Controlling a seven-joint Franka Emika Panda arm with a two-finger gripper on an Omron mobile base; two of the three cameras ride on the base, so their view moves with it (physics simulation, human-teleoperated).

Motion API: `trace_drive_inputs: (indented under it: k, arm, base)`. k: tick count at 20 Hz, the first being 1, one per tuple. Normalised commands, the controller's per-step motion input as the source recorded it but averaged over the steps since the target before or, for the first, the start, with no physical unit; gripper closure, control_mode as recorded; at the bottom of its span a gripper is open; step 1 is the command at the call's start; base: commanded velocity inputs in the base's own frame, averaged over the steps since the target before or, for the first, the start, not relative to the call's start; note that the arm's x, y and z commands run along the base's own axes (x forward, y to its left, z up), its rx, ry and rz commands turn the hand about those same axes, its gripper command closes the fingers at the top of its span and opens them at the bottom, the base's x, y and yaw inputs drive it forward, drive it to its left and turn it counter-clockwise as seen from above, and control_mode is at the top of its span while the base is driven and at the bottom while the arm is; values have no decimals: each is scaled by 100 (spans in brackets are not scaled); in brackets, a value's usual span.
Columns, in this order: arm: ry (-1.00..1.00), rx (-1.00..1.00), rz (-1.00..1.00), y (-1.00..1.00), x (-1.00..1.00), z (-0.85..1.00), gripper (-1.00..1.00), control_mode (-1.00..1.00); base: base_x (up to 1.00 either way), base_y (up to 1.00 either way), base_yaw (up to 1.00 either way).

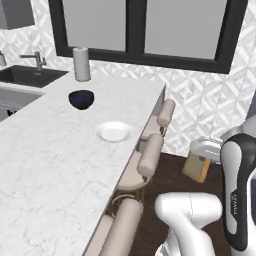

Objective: Start the toaster. Once the lever pops up, take the bread to the plate on the dining counter.

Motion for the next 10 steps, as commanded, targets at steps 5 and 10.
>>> trace_drive_inputs:
  k: [5, 10]
  arm:
    - [0, 0, 0, 0, 0, 0, 100, 100]
    - [0, 0, 0, 0, 0, 0, 100, 100]
  base:
    - [30, -58, 52]
    - [26, -64, 54]
